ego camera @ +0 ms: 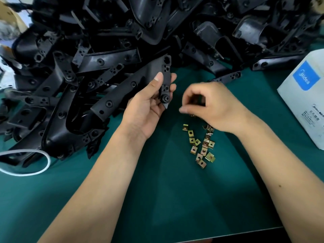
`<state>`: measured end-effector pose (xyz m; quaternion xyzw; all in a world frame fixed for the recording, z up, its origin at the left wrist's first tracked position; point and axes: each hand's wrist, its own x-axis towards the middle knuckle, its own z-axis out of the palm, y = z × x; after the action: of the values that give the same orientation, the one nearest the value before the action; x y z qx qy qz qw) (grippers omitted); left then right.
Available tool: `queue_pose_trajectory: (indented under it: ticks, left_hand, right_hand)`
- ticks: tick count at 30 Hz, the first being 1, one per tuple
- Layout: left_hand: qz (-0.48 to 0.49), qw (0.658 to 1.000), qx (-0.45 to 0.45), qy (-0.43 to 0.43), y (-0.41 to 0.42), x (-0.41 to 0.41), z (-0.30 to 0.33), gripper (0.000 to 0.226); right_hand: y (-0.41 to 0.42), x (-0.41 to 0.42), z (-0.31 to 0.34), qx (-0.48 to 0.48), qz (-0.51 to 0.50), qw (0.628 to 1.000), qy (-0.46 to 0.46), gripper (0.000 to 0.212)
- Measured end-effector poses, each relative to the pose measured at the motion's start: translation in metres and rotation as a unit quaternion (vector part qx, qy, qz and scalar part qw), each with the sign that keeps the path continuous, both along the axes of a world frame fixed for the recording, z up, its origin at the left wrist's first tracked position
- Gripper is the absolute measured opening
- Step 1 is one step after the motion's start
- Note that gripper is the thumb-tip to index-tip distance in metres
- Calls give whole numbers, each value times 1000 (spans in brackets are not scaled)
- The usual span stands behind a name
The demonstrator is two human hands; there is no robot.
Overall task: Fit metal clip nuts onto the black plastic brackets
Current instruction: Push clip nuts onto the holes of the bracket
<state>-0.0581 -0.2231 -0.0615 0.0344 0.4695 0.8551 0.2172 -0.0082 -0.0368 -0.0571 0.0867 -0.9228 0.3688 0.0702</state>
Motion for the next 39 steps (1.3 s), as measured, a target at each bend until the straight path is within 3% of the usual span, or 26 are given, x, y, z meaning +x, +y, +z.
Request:
queue_pose_trajectory:
  ticks: [4,6,12,17,27,36,39]
  left_hand:
    - [-8,1000,-15,0,4,5,1,22]
    - [-6,1000,-9,-17,6,6,1,23]
    - [13,998,5,-53,9,5,-1,26]
    - [-7,999,12,-44,8,3,-2,33]
    - [-39,999,3,-36,5,0,-3,38]
    - [-70,996,-1,-63,5,2,1,67]
    - [-65,997,-8,-49,6,7,3,60]
  right_hand:
    - [-10,-2,-3,-307,-63,948,59,8]
    - [-15,-2,-5,-363,-73,927,58,5]
    - [-22,-1,-8,-417,-60,907,17,18]
    - [-23,0,-6,-476,-75,876,3,13]
    - [-26,2,0,-499,-76,863,-16,16]
    - [-28,4,5,-526,-56,847,-48,27]
    - [-30,6,6,-527,-45,847,-47,32]
